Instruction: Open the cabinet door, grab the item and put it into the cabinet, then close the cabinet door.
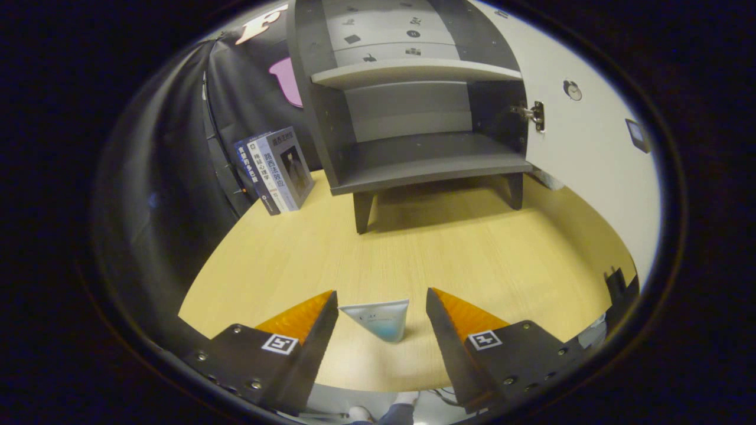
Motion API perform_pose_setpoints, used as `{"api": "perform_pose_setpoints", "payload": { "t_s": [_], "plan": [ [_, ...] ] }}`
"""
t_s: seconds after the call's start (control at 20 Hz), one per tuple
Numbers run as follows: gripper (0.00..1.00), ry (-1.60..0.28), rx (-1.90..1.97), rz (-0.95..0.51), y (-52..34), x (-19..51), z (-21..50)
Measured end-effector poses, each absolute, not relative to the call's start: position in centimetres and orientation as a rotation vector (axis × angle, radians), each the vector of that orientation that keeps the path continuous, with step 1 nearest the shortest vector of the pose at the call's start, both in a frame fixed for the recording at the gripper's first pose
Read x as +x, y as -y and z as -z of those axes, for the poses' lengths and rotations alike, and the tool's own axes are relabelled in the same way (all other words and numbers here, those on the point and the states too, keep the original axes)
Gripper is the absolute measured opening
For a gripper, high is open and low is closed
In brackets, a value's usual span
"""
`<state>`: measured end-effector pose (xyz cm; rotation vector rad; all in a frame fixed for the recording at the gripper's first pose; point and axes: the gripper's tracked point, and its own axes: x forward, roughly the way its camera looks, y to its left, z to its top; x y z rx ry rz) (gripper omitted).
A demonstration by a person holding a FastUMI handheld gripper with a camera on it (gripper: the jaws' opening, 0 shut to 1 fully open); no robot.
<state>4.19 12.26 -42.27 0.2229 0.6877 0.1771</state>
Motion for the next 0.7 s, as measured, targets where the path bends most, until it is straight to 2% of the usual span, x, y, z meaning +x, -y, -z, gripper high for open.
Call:
{"api": "perform_pose_setpoints", "payload": {
  "t_s": [0.15,0.2,0.3,0.7],
  "plan": [
    [0.89,-0.687,0.206,-0.184,-12.6,4.2,44.1],
    [0.81,-0.679,0.205,-0.190,-12.8,4.6,44.4],
    [0.57,-0.673,0.194,-0.199,-12.9,4.6,44.6],
    [0.57,-0.605,0.198,-0.208,-10.6,5.7,39.6]
  ]
}}
